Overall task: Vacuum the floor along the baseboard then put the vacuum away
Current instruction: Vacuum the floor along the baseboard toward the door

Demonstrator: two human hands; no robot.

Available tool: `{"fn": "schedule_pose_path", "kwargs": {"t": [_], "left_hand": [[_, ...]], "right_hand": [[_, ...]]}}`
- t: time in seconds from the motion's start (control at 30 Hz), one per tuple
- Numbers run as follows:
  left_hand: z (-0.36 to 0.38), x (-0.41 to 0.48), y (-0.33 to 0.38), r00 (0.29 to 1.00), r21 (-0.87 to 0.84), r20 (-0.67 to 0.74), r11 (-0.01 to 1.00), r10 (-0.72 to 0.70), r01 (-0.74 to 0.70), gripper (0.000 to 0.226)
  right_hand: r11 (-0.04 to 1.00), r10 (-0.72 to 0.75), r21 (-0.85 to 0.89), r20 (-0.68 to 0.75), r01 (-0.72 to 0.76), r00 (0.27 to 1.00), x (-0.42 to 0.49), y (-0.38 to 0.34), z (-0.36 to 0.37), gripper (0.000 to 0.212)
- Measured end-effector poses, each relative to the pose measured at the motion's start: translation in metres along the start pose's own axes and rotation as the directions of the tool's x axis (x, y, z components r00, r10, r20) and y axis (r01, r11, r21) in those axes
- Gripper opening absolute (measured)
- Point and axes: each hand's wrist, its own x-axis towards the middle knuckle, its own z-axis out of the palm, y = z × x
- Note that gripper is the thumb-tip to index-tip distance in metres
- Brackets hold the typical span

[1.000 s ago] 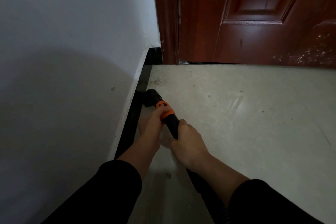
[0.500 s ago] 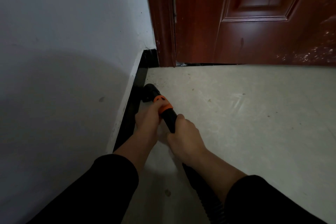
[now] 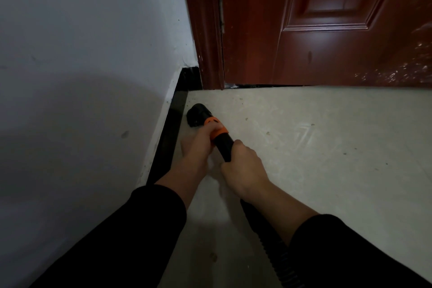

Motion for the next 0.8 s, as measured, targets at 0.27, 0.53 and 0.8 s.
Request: {"fn": "schedule_pose_path", "kwargs": {"t": [0.27,0.53,0.8], "left_hand": [[0.021,0.005,-0.011,1.0,0.034,0.026,0.999,0.017,-0.018,0.046],[0.033,0.008,-0.017,1.0,0.049,0.024,0.999,0.01,-0.011,0.043],[0.047,0.0,-0.022,0.998,0.038,0.058,0.999,-0.006,0.004,0.037]], "right_hand": [[0.999,-0.012,-0.038,-0.02,0.011,1.0,0.001,0.014,-0.015,0.033],[0.999,-0.013,-0.05,-0.066,0.01,0.998,0.002,0.023,-0.021,0.035],[0.998,-0.015,-0.067,-0.068,0.01,0.998,-0.003,0.035,-0.034,0.034]]}}
